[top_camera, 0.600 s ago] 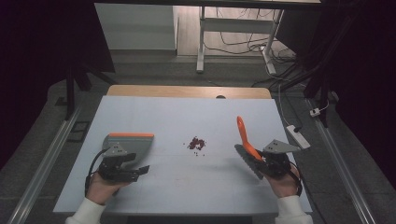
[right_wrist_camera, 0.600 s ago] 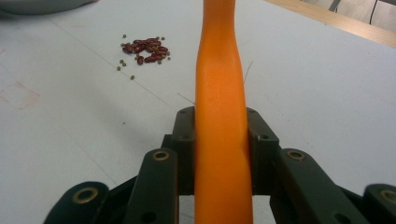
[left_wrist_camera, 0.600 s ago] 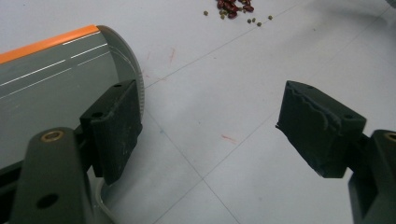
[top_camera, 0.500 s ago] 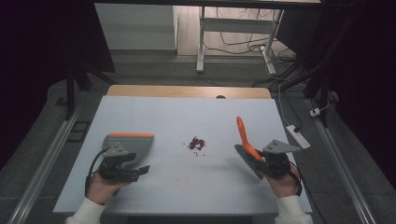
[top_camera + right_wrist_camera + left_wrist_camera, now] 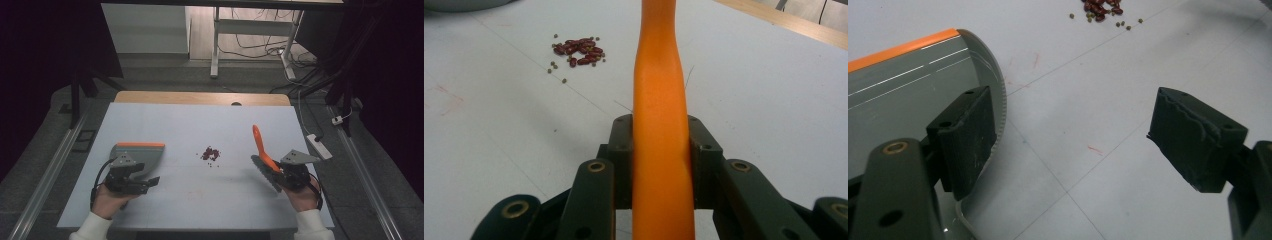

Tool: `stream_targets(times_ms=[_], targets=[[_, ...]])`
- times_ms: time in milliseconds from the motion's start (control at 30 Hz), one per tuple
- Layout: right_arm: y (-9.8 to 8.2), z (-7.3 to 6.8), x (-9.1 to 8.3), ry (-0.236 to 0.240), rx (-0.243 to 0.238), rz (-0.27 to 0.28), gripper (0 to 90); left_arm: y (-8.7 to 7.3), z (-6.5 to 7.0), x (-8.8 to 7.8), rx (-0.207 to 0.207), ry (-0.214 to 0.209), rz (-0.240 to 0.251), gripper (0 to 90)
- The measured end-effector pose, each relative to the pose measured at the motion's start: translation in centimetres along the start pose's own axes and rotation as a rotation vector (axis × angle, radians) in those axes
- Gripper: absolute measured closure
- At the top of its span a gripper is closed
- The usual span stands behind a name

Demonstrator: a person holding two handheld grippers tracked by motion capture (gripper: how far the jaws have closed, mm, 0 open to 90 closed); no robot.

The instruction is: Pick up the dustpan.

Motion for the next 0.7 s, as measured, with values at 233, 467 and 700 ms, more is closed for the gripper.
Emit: stream_targets(times_ms=[233,467,700], targets=[[-0.1,0.1,-0.1,-0.004,0.005,-0.001,69.9,0.1,0.4,0.0,-0.005,0.005,0.003,18.8],[-0.2,-0.1,0.1,0.0,0.006,-0.011,69.9,0.4,0.5,-0.2,-0.023,0.053,0.0,18.4],[-0.1,-0.1,0.0,-0.002,0.003,-0.01,69.9,1.1,0.7,-1.3,-0.101,0.134,-0.007,18.3]])
Point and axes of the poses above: each handheld gripper's, and its own axes: x roughly forward along the jaws, y roughly out of its top, z roughly to its right, the point moved 1 cm from there along x, roughly forward along the jaws, and after that the axes turned 7 degrees about -x, right-handed, at the moved point
